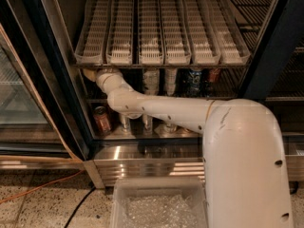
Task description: Pick orange can from middle shelf of fridge
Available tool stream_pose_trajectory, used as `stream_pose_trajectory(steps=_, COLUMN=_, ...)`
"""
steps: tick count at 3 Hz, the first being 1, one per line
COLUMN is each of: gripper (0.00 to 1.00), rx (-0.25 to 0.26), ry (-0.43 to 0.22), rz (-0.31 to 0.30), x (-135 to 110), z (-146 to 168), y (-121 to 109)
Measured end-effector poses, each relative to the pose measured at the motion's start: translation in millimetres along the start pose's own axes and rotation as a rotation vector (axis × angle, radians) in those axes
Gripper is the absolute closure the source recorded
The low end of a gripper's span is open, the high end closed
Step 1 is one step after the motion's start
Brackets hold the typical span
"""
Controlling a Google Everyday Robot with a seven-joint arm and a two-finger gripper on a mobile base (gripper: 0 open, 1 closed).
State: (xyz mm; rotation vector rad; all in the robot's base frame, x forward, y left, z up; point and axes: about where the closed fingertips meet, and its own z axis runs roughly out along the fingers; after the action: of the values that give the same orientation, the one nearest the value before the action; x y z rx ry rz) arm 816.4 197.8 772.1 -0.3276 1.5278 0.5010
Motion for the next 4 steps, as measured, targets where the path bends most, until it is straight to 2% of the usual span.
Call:
stream_pose_trajectory(steps=2, gripper=0.27, rx=0.081, ry=-0.02, rz=-0.005, x=-4, z=8, y=-25)
stream_pose_trajectory(steps=3, gripper=0.3, rx=0.078, ry=-0.021, rz=-0.005, x=-3, z=11, y=-23)
stream_pose_trajectory(steps=4, gripper=0.29, rx=0.088, ry=-0.017, rz=-0.015, x=-1, z=37, y=-23)
